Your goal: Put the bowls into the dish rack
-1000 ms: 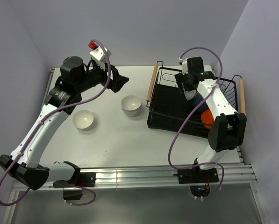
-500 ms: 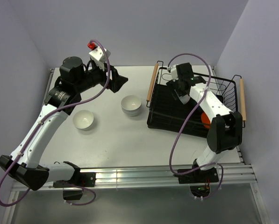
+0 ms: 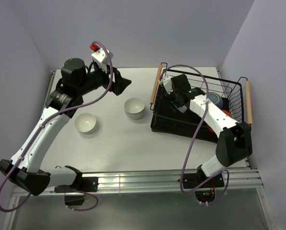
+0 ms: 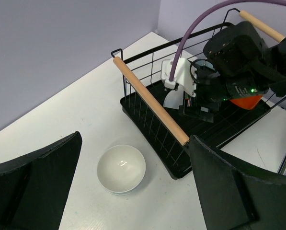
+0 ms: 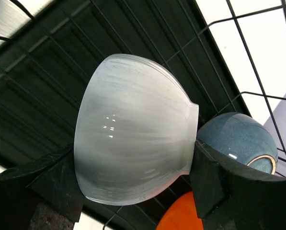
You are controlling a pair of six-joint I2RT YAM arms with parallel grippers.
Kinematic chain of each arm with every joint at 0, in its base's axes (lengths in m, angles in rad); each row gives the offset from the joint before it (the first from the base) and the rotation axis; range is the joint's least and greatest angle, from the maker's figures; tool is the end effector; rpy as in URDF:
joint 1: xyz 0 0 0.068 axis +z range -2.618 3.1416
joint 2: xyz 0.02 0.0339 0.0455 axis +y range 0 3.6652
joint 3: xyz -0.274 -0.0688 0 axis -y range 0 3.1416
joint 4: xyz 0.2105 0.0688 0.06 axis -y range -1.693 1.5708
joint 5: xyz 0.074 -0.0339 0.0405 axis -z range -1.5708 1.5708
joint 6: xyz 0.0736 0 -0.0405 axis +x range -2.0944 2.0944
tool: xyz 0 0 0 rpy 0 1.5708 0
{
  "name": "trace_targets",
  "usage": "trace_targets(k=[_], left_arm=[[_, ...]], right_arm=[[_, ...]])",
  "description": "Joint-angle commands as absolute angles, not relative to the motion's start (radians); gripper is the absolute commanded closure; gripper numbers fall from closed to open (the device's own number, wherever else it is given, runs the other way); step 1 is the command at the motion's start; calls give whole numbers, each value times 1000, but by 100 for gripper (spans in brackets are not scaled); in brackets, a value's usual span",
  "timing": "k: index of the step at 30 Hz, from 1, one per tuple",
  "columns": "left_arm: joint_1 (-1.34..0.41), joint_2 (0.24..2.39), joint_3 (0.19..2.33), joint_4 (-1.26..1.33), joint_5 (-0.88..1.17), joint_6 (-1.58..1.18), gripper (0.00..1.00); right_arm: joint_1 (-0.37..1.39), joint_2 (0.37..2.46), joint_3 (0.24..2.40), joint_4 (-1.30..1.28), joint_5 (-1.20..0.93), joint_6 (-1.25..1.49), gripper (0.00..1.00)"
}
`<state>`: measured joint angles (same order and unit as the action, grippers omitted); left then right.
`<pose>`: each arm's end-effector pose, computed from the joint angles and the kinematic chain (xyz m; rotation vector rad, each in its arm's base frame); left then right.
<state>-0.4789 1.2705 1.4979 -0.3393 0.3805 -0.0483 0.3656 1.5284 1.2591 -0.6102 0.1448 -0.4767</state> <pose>0.2288 -0.1496 0.4653 0.6493 1.5988 -0.7123 0.3035 0.1048 0.2760 -0.9432 2.2621 -0.2264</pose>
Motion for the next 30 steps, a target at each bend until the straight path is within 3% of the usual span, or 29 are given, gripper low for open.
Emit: trace_targets(k=[1,11,12,13,15,19,24,30], left_arm=[[-474,1236,1497,-314,400,-52,0],[-474,1233,1497,-318,400,-40,1],[-472,1233,1494,-318,400,-41,1],[-474,1233,1491,-318,402,-41,1],[-472,1232,1488,-316,402,-43,1],[-472,1235,1496,-318,403,-41,1],[-474,1233,1496,-321,405,-40,1],[-474,1236,1496,-319,408,-41,0]], right_arm=[[382,1493,1223,-480,248,-520,100],[393,1508,1172,-445,314,-572,100],[394,1508,1175,-454,308,-572,97],[396,1508,1180,-462,299,-571,88],[402,1509,1183,-485,287,-568,80],[414,1519,1195,-532,262,-557,46],[414,1514,1203,-574,238,-540,18],[417,1505,1204,-595,215,-523,2]])
